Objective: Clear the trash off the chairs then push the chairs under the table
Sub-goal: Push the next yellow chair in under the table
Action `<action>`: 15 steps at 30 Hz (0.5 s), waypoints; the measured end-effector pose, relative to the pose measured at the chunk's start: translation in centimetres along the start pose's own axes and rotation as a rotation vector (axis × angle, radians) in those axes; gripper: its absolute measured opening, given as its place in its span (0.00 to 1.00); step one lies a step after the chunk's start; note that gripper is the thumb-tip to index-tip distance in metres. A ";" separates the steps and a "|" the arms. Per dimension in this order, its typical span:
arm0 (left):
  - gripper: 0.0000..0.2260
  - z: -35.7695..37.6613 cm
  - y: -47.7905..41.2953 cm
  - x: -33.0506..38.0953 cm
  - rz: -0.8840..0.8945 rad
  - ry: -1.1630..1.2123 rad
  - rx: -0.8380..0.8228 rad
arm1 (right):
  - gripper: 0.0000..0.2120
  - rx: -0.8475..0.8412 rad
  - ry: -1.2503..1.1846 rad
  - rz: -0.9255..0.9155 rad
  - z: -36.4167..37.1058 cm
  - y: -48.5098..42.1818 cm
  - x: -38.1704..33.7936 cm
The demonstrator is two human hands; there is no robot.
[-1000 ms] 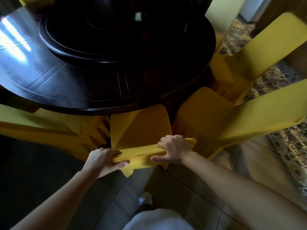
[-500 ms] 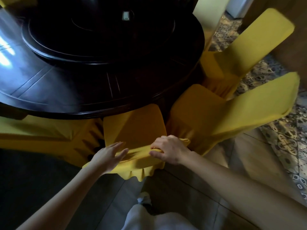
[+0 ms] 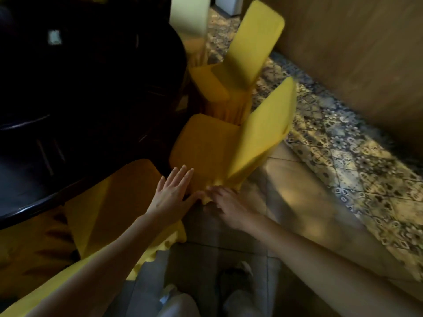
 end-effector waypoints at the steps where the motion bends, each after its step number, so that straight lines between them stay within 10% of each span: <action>1: 0.35 0.3 -1.0 1.7 0.012 0.012 -0.005 | 0.30 0.020 0.001 0.034 -0.8 0.9 1.9; 15: 0.32 4.2 -16.8 24.5 0.296 0.019 0.043 | 0.30 0.356 -0.054 0.379 -10.5 13.3 24.1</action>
Point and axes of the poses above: each hand's wrist, its own y-axis away from the middle knuckle, its own z-axis out of the palm, x = y × z, the point moved 1 cm from there along -y, towards the middle knuckle, and after that the axes turned 3 degrees about -z, right-handed, at the moved point
